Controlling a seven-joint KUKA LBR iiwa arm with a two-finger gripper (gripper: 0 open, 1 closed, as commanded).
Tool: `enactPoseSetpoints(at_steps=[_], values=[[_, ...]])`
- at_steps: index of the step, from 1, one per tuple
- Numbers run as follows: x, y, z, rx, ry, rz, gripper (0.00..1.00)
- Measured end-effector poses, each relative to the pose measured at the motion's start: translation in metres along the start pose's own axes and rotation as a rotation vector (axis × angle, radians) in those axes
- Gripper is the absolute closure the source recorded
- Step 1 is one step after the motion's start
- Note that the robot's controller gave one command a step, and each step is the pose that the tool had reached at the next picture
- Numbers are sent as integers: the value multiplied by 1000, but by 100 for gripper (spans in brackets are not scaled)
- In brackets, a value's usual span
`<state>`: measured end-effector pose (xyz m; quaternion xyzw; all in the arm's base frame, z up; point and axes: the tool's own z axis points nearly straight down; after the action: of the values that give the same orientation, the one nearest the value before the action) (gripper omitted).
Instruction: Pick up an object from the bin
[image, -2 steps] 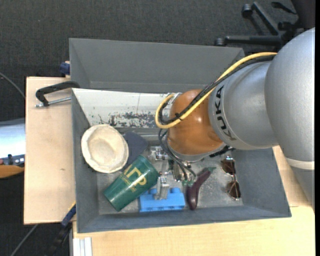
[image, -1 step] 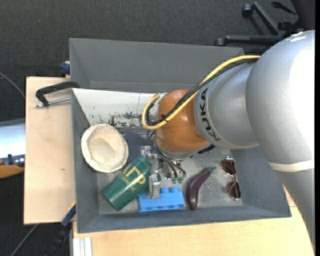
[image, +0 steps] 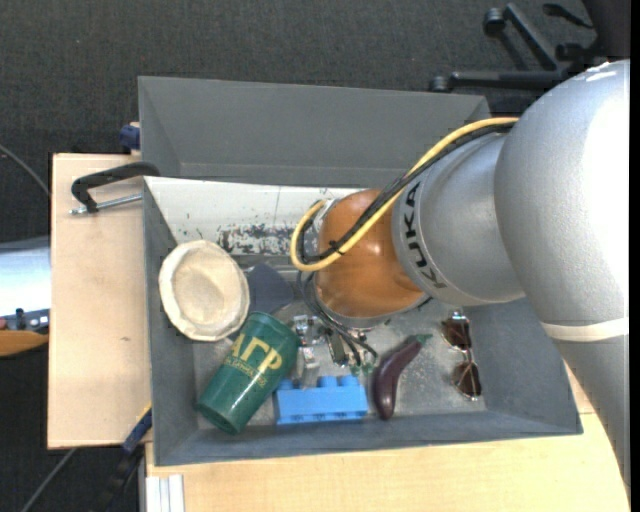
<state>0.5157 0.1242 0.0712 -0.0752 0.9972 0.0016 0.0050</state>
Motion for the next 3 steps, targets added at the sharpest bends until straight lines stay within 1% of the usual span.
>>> enactPoseSetpoints(at_steps=[1, 2, 3], values=[[0, 0, 0, 0, 0, 0, 100], [0, 3, -52, 0, 4, -19, 100], [-18, 1, -73, -1, -13, -46, 100]])
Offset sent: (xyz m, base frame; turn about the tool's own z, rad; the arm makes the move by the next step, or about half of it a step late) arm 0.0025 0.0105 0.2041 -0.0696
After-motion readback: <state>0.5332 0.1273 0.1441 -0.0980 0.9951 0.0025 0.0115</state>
